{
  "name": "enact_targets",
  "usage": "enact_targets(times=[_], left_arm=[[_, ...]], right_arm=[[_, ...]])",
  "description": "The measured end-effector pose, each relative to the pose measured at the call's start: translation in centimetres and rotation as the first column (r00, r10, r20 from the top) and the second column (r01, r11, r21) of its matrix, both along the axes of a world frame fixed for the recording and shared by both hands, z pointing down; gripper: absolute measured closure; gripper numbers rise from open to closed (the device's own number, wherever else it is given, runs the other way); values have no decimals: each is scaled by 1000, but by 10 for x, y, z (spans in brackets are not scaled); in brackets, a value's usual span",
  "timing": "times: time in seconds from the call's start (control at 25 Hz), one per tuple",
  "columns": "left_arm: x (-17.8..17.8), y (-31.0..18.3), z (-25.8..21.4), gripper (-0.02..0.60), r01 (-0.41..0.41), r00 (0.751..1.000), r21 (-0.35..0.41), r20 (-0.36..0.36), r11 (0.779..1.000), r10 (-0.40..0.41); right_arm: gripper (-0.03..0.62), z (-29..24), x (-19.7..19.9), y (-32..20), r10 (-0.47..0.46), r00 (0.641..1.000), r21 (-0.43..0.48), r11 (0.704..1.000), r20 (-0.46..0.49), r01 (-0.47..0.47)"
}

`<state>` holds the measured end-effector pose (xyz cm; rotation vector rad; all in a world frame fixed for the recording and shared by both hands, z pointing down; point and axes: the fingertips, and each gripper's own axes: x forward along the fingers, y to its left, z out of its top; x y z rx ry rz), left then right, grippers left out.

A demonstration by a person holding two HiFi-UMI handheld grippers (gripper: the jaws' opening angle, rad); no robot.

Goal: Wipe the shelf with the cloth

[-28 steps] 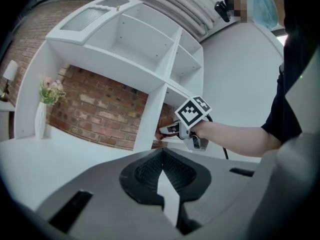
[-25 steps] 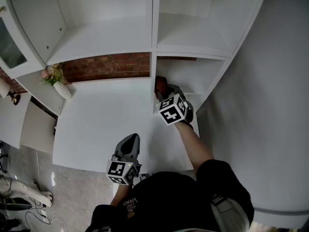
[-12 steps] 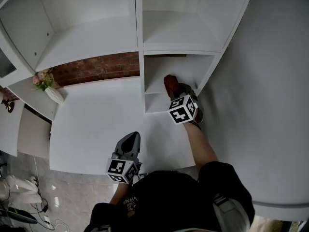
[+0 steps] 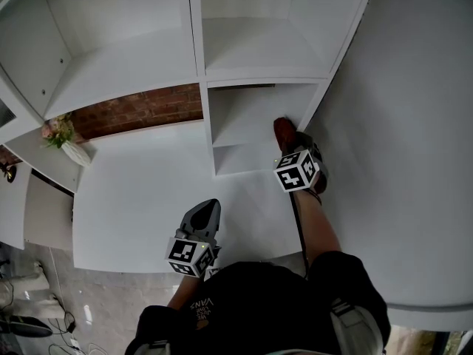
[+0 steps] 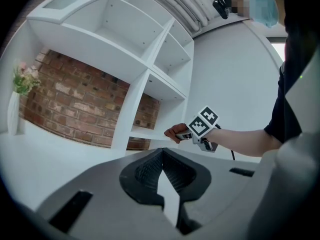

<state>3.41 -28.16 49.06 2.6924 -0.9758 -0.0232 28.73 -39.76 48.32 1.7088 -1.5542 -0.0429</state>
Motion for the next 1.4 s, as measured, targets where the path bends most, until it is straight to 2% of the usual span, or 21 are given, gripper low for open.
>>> enact_targets(times=[0.2, 0.4, 0.56, 0.76, 1.08, 1.4], left_arm=[[10, -2, -3, 574, -31, 1000, 5, 2, 1000, 31], [13, -6, -5, 574, -29, 1000, 11, 2, 1000, 29], [5, -12, -7, 574, 5, 1000, 18, 8, 1000, -5], [-14, -22, -10, 574, 81, 996, 28, 20, 996, -82], [-47, -29, -15, 574, 214, 976, 42, 37, 976, -216], [-82, -21, -12, 574, 328, 942, 40, 57, 944, -330]], right_arm=[[503, -3, 4, 5, 9, 1000, 13, 1000, 1, -9], [503, -11, -3, 9, -13, 1000, 53, 999, 20, 12], [503, -16, -19, 14, -54, 997, 92, 995, 62, 48], [503, -15, -56, 23, -160, 979, 122, 982, 127, 145], [503, -15, -122, 34, -346, 905, 160, 936, 249, 314], [503, -12, -188, 46, -511, 798, 186, 859, 320, 476]])
